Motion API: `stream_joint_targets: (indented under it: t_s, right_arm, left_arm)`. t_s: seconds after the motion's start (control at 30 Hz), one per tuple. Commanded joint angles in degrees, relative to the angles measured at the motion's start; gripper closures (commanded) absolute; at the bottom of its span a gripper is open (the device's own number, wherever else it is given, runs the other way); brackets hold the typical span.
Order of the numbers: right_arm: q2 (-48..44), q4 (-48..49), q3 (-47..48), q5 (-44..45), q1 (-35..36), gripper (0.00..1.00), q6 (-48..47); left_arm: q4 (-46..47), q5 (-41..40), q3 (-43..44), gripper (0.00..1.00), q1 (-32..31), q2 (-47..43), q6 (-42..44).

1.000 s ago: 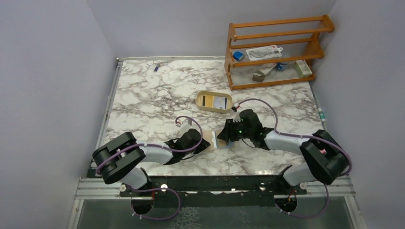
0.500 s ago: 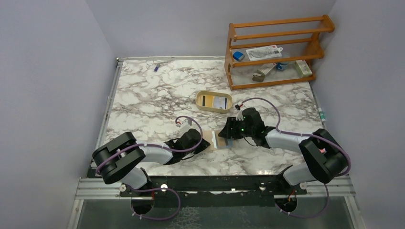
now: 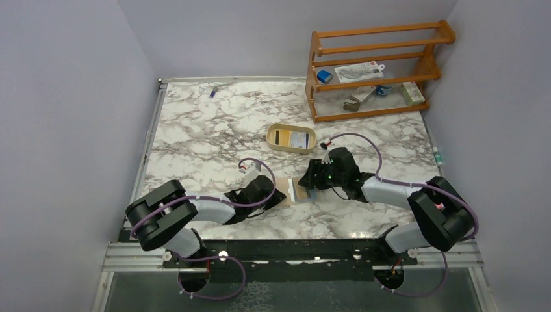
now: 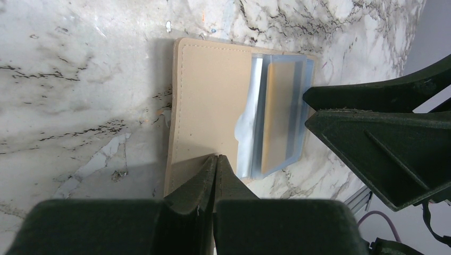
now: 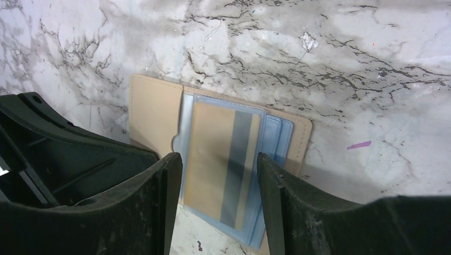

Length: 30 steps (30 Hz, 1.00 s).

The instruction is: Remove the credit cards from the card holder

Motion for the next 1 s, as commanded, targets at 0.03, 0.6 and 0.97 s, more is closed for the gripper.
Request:
stream_joint_targets:
  t_s: [0.03, 0.6, 0.97]
  right_arm:
    - [0.5, -4.3, -1.6, 2.5, -0.1, 0.4, -1.4]
    - [1.2, 3.2, -2.7, -9.8, 0.1, 0.41, 0.6]
    - [3.3, 5.9, -4.0, -10.5, 0.0, 0.41, 4.7]
  left_arm:
    - [-10.5, -1.3, -2.2, 1.0, -0.5, 2.4, 1.4]
    - [-9.8, -0.7, -1.7, 1.0, -0.5, 4.2, 1.5]
    - [-9.7, -0.9, -2.5, 1.0, -0.6, 3.4, 1.4]
